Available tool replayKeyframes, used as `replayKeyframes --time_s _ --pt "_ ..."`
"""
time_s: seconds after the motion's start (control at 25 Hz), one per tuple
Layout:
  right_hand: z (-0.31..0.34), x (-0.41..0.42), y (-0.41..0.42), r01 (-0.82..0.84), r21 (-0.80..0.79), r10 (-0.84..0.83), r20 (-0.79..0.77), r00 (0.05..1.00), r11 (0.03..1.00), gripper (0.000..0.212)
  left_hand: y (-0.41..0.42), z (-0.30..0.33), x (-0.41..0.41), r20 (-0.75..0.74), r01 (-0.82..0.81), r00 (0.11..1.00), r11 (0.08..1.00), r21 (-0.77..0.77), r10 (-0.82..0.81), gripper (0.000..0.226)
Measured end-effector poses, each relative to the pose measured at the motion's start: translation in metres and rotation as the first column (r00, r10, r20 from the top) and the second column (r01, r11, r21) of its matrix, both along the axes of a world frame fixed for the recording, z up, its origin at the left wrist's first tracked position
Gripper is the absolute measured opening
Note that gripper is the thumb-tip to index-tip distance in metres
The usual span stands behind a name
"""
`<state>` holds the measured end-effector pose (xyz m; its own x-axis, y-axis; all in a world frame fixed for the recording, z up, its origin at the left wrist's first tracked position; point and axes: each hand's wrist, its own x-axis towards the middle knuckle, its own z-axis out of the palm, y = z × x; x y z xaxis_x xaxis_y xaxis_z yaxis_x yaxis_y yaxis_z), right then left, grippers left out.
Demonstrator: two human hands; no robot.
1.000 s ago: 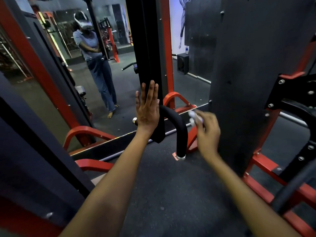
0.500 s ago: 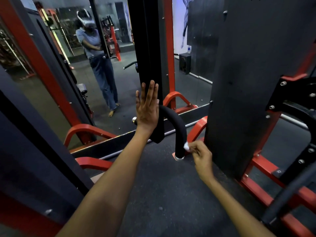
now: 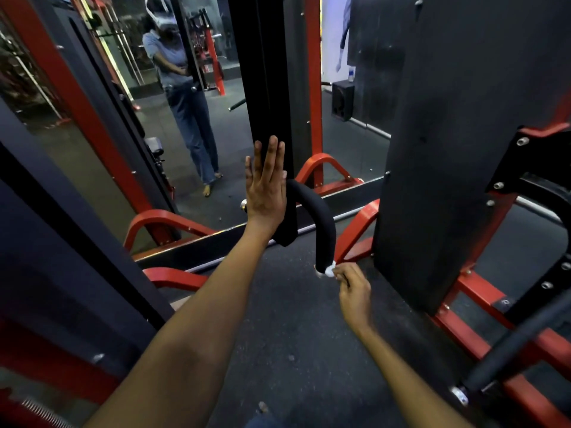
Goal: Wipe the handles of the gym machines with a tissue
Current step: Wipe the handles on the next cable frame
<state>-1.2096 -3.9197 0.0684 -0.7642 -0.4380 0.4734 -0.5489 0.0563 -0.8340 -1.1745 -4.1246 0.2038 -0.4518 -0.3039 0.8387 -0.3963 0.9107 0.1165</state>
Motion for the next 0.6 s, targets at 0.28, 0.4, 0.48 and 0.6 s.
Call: replayKeyframes --time_s 0.28,0.4,0.48,0.6 --pt "0.043 0.007 0.009 0.040 0.185 -0.052 0.058 0.997 0.982 0.022 0.052 -0.036 0.079 0.267 -0.033 0.962 0.940 0.339 -0.063 0.066" --pt "0.065 0.030 0.005 -0.047 0.313 0.055 -0.017 0.998 0.949 0.028 0.070 -0.043 0.122 0.451 -0.240 0.892 0.825 0.511 -0.019 0.057" --pt "0.075 0.052 0.003 -0.067 0.377 0.112 -0.097 0.989 0.924 0.029 0.074 -0.042 0.148 0.539 -0.320 0.842 0.797 0.512 -0.008 0.052" --pt "0.083 0.078 -0.002 -0.067 0.484 0.171 -0.173 0.970 0.872 0.030 0.078 -0.034 0.186 0.572 -0.379 0.821 0.756 0.534 0.008 0.048"
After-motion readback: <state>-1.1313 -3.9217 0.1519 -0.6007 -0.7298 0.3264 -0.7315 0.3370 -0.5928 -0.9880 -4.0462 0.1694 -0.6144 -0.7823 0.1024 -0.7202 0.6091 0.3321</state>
